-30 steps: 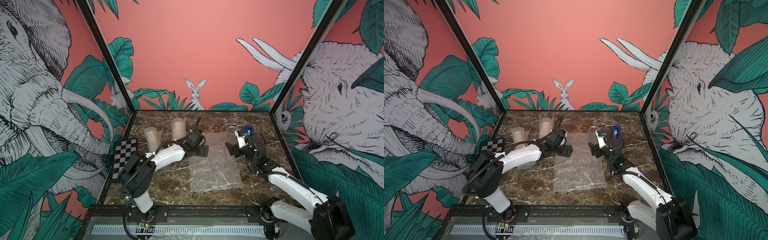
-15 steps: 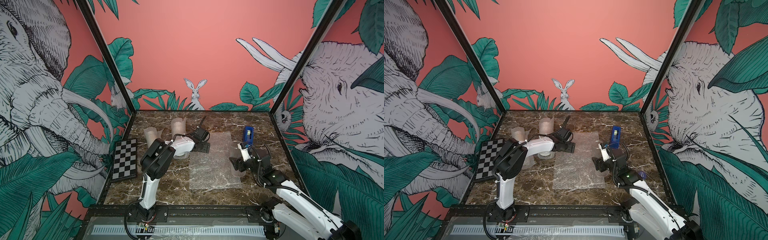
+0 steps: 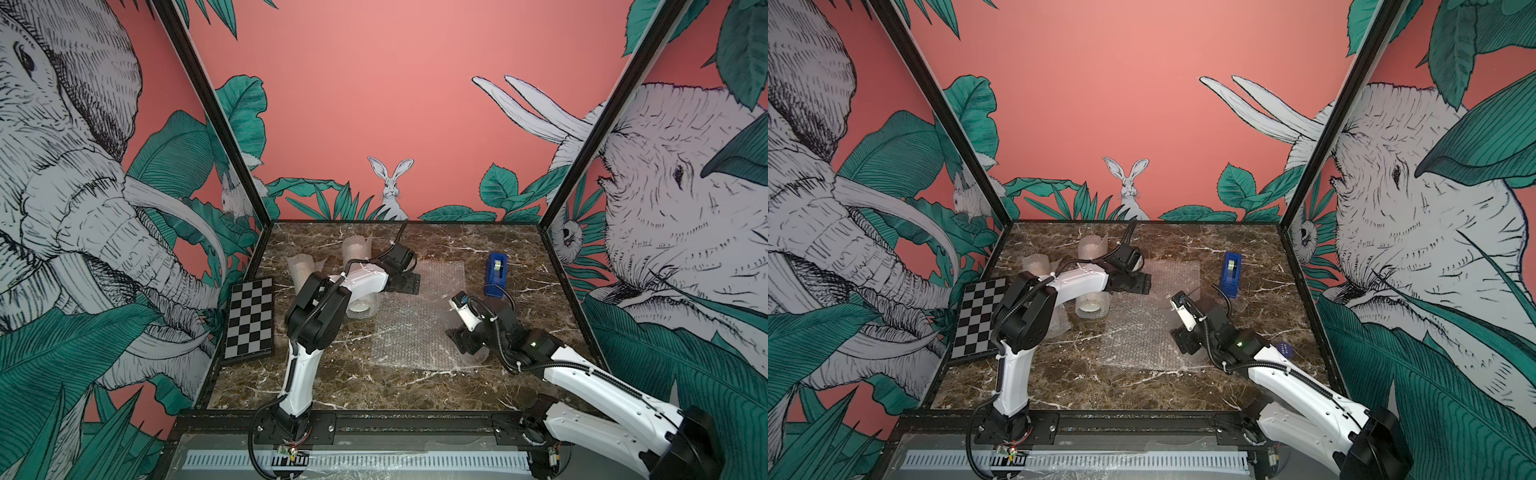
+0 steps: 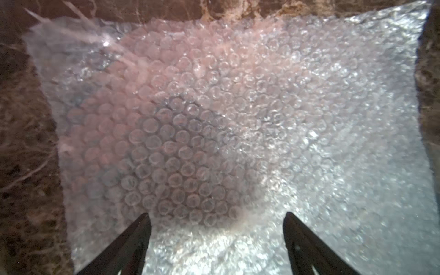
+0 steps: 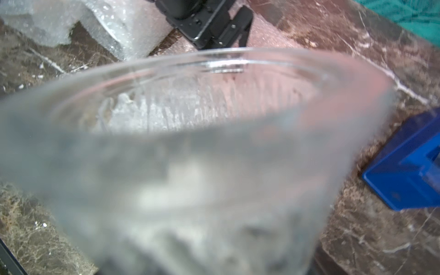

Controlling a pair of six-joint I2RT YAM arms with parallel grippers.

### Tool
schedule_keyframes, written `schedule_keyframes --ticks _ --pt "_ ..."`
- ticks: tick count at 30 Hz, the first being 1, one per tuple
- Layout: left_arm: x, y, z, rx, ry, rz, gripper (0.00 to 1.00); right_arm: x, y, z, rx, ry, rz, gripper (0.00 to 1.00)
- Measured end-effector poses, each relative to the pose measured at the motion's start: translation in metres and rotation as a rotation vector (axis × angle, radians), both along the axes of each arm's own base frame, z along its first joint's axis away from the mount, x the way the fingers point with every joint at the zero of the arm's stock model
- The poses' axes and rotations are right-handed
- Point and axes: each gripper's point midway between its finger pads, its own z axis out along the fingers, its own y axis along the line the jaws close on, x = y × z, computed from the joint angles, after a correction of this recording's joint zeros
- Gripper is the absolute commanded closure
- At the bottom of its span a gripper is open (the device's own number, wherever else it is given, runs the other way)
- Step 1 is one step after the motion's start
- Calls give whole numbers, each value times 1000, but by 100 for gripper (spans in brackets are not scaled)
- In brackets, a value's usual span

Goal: Wrap vases in bubble wrap
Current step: Adjust the bubble wrap at the center of the board, then place the vase in bubble wrap.

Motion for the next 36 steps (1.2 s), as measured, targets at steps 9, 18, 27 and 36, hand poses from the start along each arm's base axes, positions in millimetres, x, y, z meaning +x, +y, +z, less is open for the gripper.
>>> schedule_keyframes --ticks 9,18,27,36 --pt "-40 72 127 -150 -195 89 8 -1 30 -9 -246 -24 190 45" --pt "-91 171 131 -98 -362 266 6 -2 68 -35 -484 -4 393 43" --pt "-111 191 97 -43 -331 293 6 -4 89 -66 -673 11 505 40" --pt "-109 193 105 -52 -362 301 6 -6 90 -87 -783 10 549 30"
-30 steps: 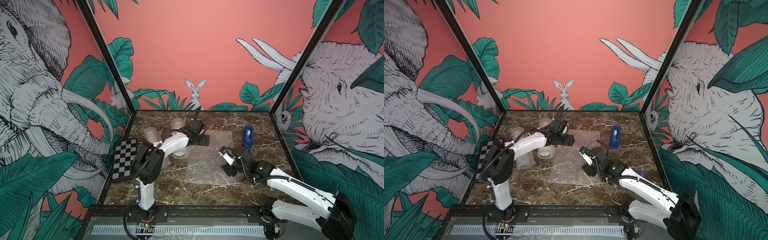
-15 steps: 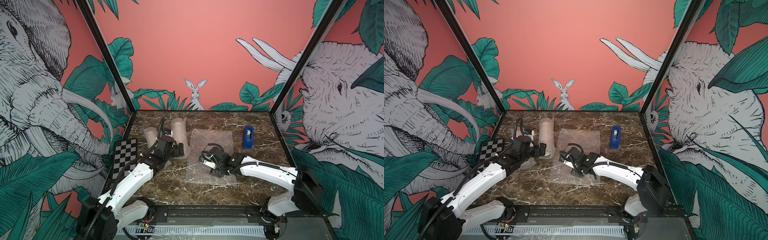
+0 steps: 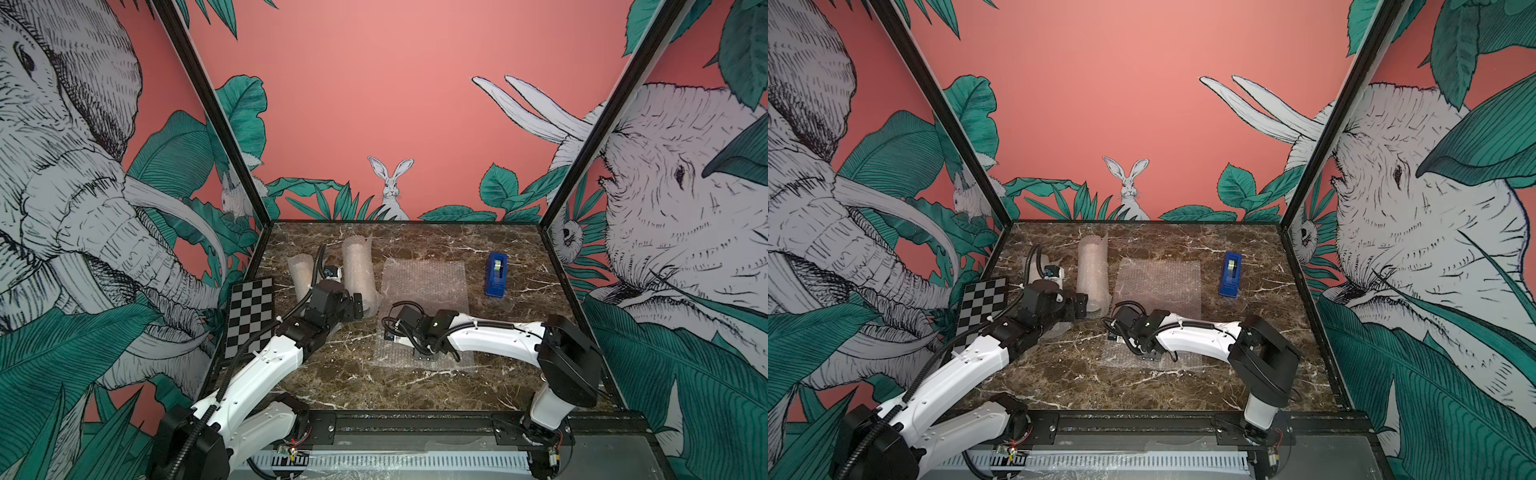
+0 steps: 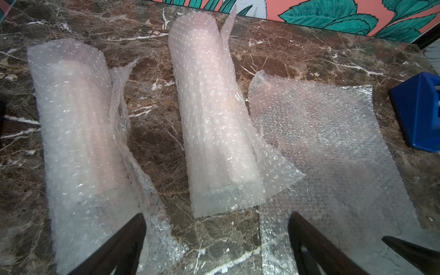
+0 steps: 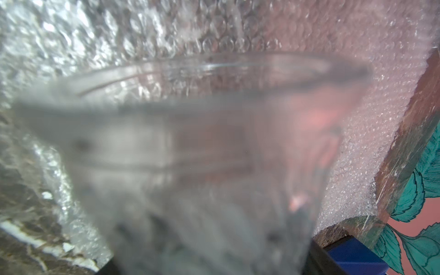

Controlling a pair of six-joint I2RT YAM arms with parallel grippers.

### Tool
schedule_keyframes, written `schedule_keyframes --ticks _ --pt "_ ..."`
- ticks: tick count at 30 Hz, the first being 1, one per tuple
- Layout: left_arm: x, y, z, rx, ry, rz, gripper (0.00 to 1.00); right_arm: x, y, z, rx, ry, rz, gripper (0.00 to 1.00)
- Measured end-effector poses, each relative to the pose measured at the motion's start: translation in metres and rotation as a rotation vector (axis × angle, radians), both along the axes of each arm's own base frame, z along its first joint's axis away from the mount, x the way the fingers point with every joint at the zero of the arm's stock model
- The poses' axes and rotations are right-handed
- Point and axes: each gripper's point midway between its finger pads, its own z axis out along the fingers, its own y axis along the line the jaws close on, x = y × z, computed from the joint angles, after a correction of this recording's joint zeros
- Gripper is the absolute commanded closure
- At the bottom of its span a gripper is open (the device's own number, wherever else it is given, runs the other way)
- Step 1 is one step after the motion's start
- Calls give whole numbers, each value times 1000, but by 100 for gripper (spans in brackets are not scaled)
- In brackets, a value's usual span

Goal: Wrap vases in bubble wrap
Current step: Place the vase in bubble wrap.

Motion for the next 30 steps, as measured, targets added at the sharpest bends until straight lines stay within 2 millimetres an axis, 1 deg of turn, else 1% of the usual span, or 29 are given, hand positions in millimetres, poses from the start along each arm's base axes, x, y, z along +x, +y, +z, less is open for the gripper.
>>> schedule_keyframes --ticks 5,8,11,14,15,18,20,23,26,28,30 --pt "0 0 -1 -3 1 -2 6 -2 3 -8 -36 -9 20 20" --pt "-1 -2 -2 -7 3 -9 6 -1 3 -9 -34 -9 20 18" --pt "-2 -4 -2 -14 8 -22 6 0 5 -7 -20 -16 11 12" --pt "-3 -7 -3 -21 15 -35 6 1 9 5 31 -35 -3 6" --pt "-3 -8 -4 -22 18 -39 6 1 10 13 57 -44 -6 5" --pt "-4 -9 -6 -25 24 -45 7 2 10 35 127 -83 -24 6" --pt "-6 -10 -9 -34 24 -54 9 1 6 48 159 -113 -38 10" --pt "-13 -14 -19 -54 54 -78 13 -11 -2 59 200 -135 -38 15" --pt "-19 -21 -28 -76 81 -105 17 -38 -7 63 235 -128 2 22" --pt "-26 -26 -36 -77 96 -118 17 -58 -5 62 246 -110 36 25" --pt "-34 -30 -45 -78 109 -135 18 -73 1 57 247 -92 57 27"
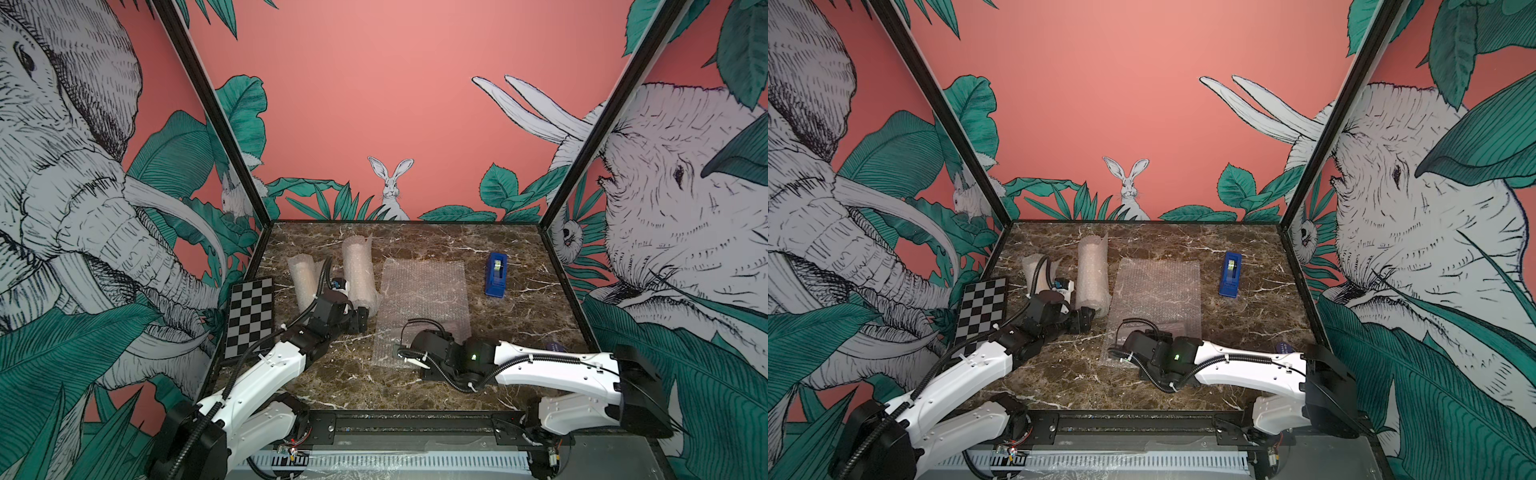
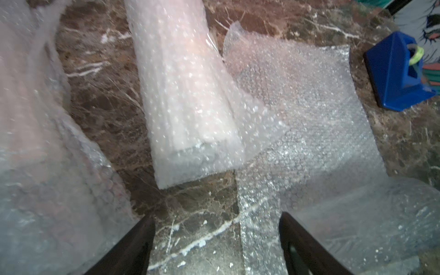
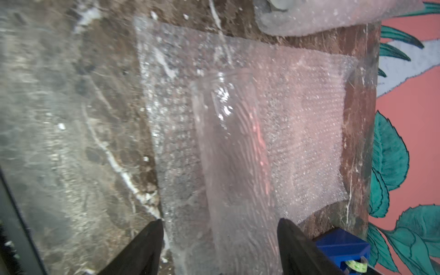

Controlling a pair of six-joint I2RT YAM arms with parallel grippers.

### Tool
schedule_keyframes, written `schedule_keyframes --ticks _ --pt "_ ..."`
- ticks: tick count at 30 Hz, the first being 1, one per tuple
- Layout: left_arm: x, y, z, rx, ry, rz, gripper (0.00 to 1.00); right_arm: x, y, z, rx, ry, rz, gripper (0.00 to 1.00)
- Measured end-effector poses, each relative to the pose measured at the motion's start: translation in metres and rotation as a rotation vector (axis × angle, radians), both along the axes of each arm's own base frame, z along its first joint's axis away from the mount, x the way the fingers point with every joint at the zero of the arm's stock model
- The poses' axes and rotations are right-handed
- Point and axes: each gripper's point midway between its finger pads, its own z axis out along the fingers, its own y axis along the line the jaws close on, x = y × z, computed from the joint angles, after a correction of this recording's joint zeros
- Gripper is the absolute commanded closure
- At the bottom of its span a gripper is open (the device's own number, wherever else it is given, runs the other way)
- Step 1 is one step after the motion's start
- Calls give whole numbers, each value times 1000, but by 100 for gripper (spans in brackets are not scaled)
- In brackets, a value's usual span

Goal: Wrap vases in bubble wrap
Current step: Place the vase in bubble wrap, then wrap the vase in bubble wrap.

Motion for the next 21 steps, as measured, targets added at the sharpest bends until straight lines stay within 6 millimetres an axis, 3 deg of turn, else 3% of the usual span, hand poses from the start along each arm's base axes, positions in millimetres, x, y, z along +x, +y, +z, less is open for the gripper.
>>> schedule_keyframes --ticks 4,7,9,21 --pt "-7 -4 -7 -14 19 -13 21 -20 3 -27 -40 47 7 30" --pt "-6 -10 -8 -34 21 -20 23 -21 -4 -50 -106 63 -30 38" --pt "-5 -13 -10 -41 28 -20 24 -17 -8 -59 -146 49 -55 38" --pt "-3 -15 -12 -55 35 -13 22 2 -8 -81 -265 -18 -116 36"
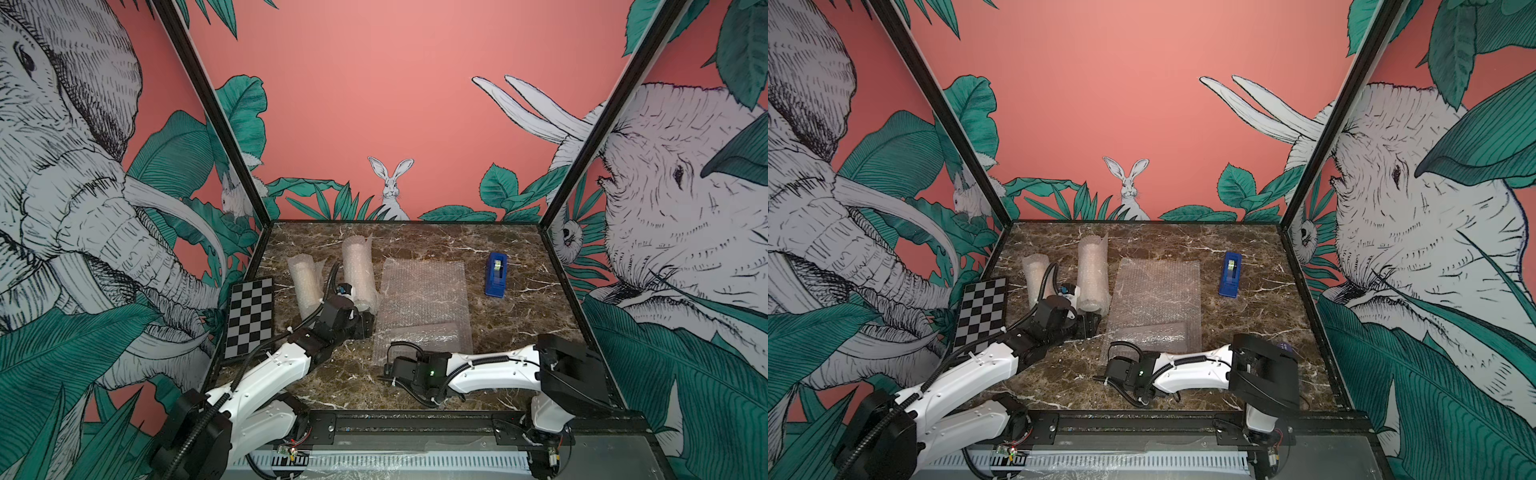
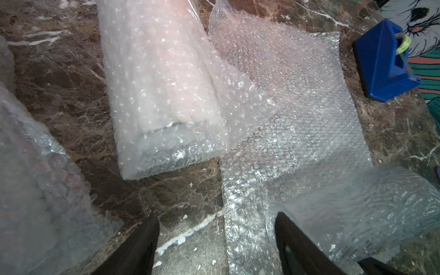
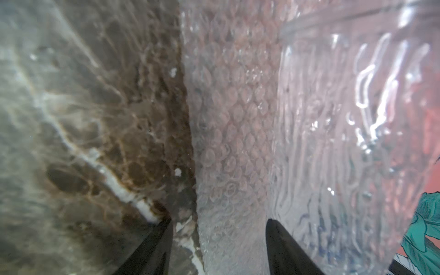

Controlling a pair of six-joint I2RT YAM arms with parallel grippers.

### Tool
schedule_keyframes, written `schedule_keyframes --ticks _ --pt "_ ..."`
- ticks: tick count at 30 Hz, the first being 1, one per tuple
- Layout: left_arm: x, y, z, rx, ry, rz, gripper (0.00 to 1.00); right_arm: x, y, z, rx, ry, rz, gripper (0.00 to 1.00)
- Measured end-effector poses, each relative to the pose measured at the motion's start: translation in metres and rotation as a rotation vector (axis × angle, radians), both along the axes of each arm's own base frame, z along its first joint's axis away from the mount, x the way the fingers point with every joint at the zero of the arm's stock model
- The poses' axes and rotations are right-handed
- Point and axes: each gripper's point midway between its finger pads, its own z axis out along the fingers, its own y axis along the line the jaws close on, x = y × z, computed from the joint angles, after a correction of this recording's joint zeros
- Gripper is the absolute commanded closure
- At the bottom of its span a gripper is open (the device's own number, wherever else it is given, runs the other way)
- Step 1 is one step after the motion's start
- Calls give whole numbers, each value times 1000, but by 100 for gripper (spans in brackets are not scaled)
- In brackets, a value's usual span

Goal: Wrap vases in bubble wrap
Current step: Wrap the vase in bubble wrap.

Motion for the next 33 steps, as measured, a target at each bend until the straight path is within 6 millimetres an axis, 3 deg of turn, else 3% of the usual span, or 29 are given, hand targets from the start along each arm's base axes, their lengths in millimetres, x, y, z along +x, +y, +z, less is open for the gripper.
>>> schedule_keyframes --ticks 3,12,17,24,31,33 --pt "0 0 -1 3 3 2 21 6 0 1 -2 -9 -16 40" --pt "0 0 -12 25 33 2 20 16 -4 0 -14 -19 -27 74" --pt "1 -7 -16 42 57 -22 20 17 1 9 43 -29 -14 86" --pt "4 -33 1 25 34 -99 21 16 5 38 172 -59 -8 92" --pt "3 -67 -14 31 111 -219 23 17 6 38 203 -64 -17 99" --pt "3 -79 -17 38 125 -253 23 17 7 37 212 -64 -23 95"
